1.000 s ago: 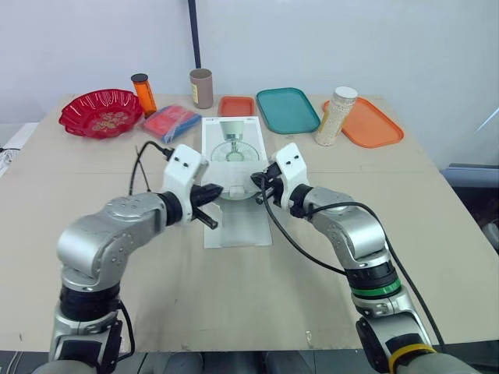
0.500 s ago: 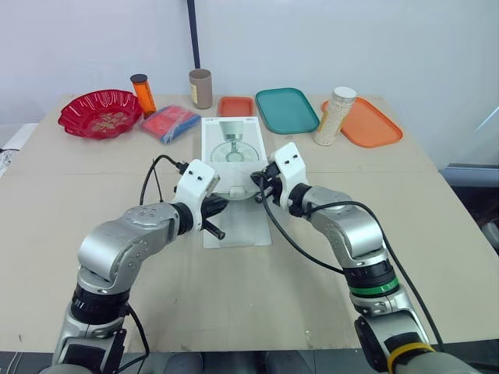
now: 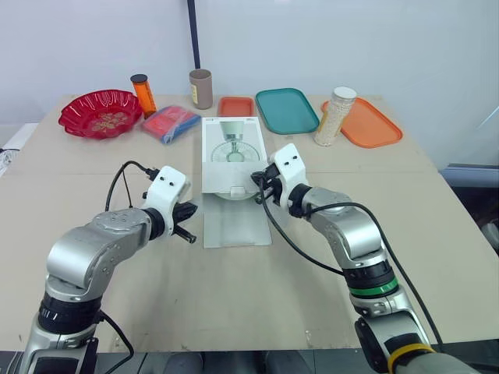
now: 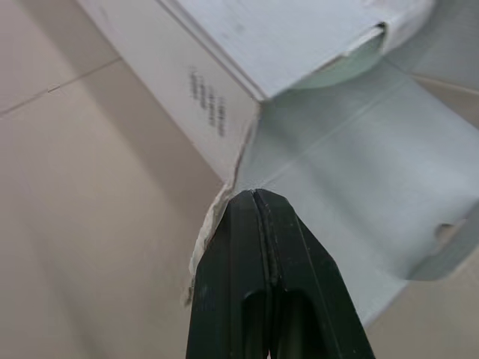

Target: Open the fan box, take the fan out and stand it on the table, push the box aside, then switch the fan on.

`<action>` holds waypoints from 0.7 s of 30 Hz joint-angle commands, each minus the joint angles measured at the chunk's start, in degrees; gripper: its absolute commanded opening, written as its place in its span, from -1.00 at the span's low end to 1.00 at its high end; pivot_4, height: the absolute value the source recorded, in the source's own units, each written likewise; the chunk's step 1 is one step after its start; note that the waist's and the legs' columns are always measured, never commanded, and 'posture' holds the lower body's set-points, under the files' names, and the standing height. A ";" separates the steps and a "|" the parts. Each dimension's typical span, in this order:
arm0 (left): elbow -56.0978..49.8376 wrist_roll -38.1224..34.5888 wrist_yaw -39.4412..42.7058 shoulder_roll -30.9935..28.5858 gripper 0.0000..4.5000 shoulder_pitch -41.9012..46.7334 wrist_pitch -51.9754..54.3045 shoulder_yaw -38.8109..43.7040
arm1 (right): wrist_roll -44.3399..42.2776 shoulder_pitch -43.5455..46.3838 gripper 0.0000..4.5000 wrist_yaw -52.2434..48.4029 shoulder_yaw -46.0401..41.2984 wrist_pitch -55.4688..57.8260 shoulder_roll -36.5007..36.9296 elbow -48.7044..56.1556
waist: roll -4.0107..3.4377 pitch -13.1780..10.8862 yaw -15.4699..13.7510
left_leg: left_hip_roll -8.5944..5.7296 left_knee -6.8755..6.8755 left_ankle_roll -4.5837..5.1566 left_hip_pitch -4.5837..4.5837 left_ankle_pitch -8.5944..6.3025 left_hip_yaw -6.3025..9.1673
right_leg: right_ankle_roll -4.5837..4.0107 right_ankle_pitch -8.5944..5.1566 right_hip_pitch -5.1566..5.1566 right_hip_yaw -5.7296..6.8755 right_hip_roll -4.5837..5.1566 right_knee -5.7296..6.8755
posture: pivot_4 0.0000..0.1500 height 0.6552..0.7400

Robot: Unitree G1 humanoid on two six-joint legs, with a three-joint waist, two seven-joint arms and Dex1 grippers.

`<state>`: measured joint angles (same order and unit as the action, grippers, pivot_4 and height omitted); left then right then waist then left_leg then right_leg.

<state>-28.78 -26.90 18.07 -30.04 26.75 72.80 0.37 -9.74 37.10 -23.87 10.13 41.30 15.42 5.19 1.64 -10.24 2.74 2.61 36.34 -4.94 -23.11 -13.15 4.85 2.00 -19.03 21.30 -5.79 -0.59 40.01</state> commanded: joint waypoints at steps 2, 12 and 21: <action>4.04 2.93 0.94 -0.58 -1.00 1.73 -6.51 -1.28 | 1.54 -0.29 -0.98 -0.56 1.17 0.01 0.59 -2.40 | 0.01 0.01 0.00 | 0.00 0.00 0.00 0.00 0.00 0.00 | 0.00 0.00 0.00 0.00 -0.01 0.00 | 1.00 1.00; 12.35 7.89 2.34 0.64 -1.00 5.79 -14.66 -5.31 | 2.29 0.25 -0.98 -1.04 1.68 -0.90 -0.16 -3.56 | 0.01 0.01 0.00 | 0.01 0.00 0.01 0.00 0.00 0.00 | -0.01 0.01 0.00 0.01 -0.01 0.00 | 1.00 1.00; 15.93 9.96 4.73 2.60 -1.00 8.79 -18.33 -7.68 | 2.92 0.04 -0.98 -1.34 1.79 -1.05 -0.46 -3.71 | 0.01 0.01 -0.01 | 0.00 0.00 0.01 -0.01 0.00 0.00 | -0.01 0.01 0.00 0.01 0.00 0.00 | 1.00 1.00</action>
<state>-11.65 -17.25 21.80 -27.85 33.99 56.54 -6.94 -7.44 38.03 -24.94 11.08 39.11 15.09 3.07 1.65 -10.23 2.73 2.60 36.34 -4.94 -23.12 -13.15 4.86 1.99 -19.02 21.30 -5.77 -0.59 40.02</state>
